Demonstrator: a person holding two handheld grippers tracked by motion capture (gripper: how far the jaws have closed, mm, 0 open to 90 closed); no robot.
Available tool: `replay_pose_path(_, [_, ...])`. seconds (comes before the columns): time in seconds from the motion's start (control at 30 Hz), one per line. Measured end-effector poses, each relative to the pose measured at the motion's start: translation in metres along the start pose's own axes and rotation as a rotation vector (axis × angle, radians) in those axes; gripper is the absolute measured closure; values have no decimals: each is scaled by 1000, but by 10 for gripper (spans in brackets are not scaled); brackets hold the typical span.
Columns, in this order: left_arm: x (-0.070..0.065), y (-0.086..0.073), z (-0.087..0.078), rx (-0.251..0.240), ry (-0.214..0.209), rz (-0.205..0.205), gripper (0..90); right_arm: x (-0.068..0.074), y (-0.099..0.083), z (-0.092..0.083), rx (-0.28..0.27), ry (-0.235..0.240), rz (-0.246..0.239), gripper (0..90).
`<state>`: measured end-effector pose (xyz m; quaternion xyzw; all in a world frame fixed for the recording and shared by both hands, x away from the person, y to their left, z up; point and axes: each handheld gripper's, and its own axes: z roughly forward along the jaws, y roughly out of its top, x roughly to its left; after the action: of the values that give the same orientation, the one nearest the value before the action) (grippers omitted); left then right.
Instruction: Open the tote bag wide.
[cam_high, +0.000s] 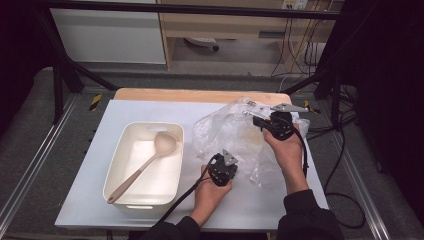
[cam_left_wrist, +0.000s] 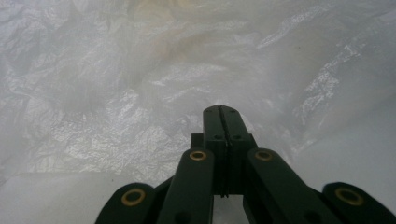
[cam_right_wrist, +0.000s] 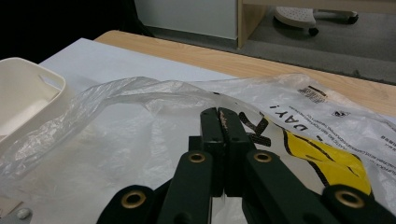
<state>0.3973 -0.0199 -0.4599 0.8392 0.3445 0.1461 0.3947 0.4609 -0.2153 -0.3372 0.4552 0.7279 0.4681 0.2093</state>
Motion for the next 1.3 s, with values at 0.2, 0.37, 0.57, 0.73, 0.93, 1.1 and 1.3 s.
replay_pose_path(0.2, [0,0,0,0,1,2,900,2,1,2,-1,-2,-3,900])
replay_pose_path(0.37, [0,0,0,0,5,3,900,4,6,3,-4,-6,-16,900])
replay_pose_path(0.57, [0,0,0,0,1,1,900,5,16,0,-15,-11,-24,900])
replay_pose_path(0.73, [0,0,0,0,1,0,900,4,23,-3,-20,-17,-32,900])
replay_pose_path(0.93, [0,0,0,0,2,2,900,2,31,-5,-23,-21,-34,900])
replay_pose_path(1.1, [0,0,0,1,3,3,900,1,37,-6,-24,-25,-36,900])
replay_pose_path(1.3, [-1,0,0,1,6,7,900,3,37,-5,-19,-23,-41,900])
